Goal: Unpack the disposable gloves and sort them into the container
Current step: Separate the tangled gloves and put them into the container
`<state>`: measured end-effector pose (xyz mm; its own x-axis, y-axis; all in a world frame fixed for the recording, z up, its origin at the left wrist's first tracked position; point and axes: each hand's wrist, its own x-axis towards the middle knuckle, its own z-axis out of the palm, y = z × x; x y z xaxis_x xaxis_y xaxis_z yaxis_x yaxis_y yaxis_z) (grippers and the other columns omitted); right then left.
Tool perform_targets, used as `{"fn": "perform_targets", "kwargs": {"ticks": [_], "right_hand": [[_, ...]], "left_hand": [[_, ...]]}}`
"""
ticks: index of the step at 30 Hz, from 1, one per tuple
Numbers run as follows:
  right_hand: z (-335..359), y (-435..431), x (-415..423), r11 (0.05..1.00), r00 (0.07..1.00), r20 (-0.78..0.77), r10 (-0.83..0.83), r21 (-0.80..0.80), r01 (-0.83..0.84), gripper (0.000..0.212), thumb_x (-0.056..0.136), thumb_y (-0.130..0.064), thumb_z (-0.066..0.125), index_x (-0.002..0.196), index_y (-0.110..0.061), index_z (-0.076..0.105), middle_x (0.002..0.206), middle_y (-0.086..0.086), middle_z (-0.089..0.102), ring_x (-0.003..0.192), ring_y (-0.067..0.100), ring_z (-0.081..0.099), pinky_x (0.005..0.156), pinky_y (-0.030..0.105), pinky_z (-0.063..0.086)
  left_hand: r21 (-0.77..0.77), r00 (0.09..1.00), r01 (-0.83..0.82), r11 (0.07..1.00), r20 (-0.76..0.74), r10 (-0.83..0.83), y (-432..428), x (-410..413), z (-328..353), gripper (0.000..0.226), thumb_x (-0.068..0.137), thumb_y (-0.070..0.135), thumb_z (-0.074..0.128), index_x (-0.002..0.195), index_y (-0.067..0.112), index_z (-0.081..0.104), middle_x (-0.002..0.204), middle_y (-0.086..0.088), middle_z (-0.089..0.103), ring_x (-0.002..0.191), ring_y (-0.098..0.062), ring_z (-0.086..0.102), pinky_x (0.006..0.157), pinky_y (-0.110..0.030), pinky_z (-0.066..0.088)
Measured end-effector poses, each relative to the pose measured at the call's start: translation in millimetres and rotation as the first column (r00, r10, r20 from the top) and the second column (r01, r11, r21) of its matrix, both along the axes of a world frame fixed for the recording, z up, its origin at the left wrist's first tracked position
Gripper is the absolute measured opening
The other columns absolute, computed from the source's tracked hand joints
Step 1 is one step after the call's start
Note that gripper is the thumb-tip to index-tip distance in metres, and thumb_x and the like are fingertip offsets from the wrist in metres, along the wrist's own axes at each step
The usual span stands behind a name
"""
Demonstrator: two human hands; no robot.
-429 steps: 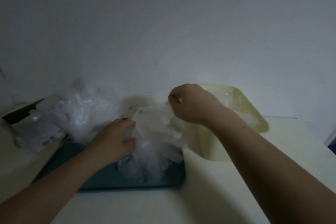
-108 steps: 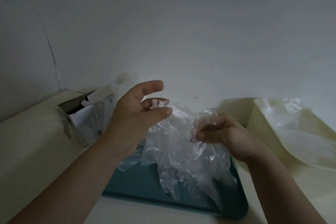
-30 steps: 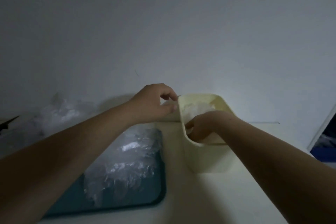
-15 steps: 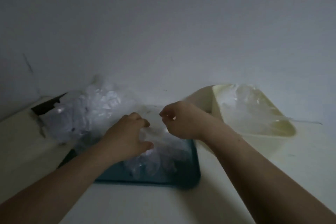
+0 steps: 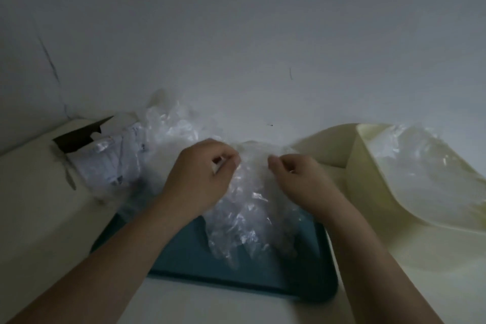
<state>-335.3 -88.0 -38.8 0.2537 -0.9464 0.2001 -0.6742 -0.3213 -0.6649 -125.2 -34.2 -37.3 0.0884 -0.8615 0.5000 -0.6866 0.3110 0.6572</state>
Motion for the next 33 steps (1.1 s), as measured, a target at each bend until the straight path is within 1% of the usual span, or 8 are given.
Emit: {"fn": "perform_targets", "kwargs": {"ticks": [3,6,11,18,26,28,30,33], "right_hand": [[17,11,-1,0.983,0.989,0.112,-0.097,-0.146,0.113,0.063,0.107,-0.052,0.038,0.089,-0.003,0.074,0.079,0.009,0.072,0.072,0.020,0.068,0.071,0.037,0.055],[31,23,-4,0.993,0.936,0.340,-0.089,-0.040,0.109,0.064,0.105,-0.061,0.029,0.096,-0.018,0.076,0.092,-0.004,0.073,0.087,0.013,0.067,0.077,0.031,0.054],[39,26,-4,0.901,0.776,0.630,0.006,0.333,-0.278,0.088,0.094,-0.079,0.019,0.111,-0.014,0.077,0.109,0.007,0.077,0.105,0.025,0.073,0.101,0.051,0.054],[31,24,-6,0.795,0.630,0.716,0.300,0.177,-0.580,0.095,0.082,-0.084,0.049,0.141,-0.010,0.060,0.141,0.012,0.063,0.135,0.030,0.057,0.116,0.055,0.038],[33,29,-4,0.873,0.608,0.757,0.239,0.106,-0.476,0.028,0.085,-0.019,0.073,0.098,0.006,0.075,0.093,0.021,0.076,0.085,0.028,0.072,0.080,0.036,0.058],[33,29,-3,0.884,0.603,0.770,0.210,0.114,-0.453,0.019,0.087,-0.014,0.070,0.096,0.001,0.077,0.090,0.019,0.075,0.082,0.027,0.071,0.078,0.035,0.058],[34,28,-4,0.903,0.606,0.775,0.177,0.116,-0.413,0.015,0.087,-0.010,0.069,0.096,-0.002,0.077,0.091,0.020,0.074,0.081,0.030,0.069,0.076,0.038,0.058],[31,26,-3,0.917,0.604,0.787,0.124,0.142,-0.372,0.017,0.091,0.002,0.065,0.105,0.002,0.075,0.099,0.022,0.075,0.086,0.034,0.071,0.076,0.042,0.062]], "left_hand": [[-0.198,0.997,-0.040,0.979,-0.074,0.026,6,1,20,0.009,0.103,0.023,0.064,0.102,0.026,0.072,0.098,0.023,0.068,0.097,0.006,0.062,0.079,-0.004,0.044],[-0.297,0.996,0.016,0.955,-0.076,-0.040,17,0,31,0.011,0.104,0.019,0.062,0.109,0.021,0.072,0.106,0.021,0.067,0.103,0.005,0.063,0.079,-0.008,0.050],[-0.385,0.959,0.283,0.878,0.087,-0.271,34,-3,33,0.016,0.095,-0.001,0.071,0.105,0.009,0.078,0.116,0.000,0.071,0.112,-0.015,0.068,0.094,-0.026,0.056],[-0.338,0.803,0.476,0.812,-0.209,-0.558,47,-6,40,0.021,0.088,-0.013,0.060,0.096,-0.002,0.075,0.110,-0.012,0.073,0.111,-0.031,0.069,0.093,-0.031,0.056],[-0.265,0.877,0.346,0.900,-0.249,-0.411,37,0,40,0.013,0.089,0.001,0.078,0.101,0.006,0.079,0.110,0.000,0.078,0.108,-0.026,0.074,0.092,-0.036,0.060],[-0.178,0.901,0.278,0.944,-0.293,-0.320,34,6,44,0.028,0.087,0.009,0.082,0.113,0.016,0.076,0.119,0.006,0.075,0.114,-0.018,0.071,0.094,-0.035,0.060],[0.052,0.945,0.159,0.986,-0.296,-0.137,29,17,45,0.050,0.083,0.042,0.085,0.128,0.030,0.069,0.120,0.016,0.072,0.111,-0.004,0.070,0.091,-0.032,0.061],[0.370,0.925,0.177,0.912,-0.380,-0.025,22,25,39,0.083,0.062,0.079,0.079,0.128,0.029,0.068,0.105,0.010,0.077,0.098,-0.007,0.074,0.085,-0.036,0.063]]}}
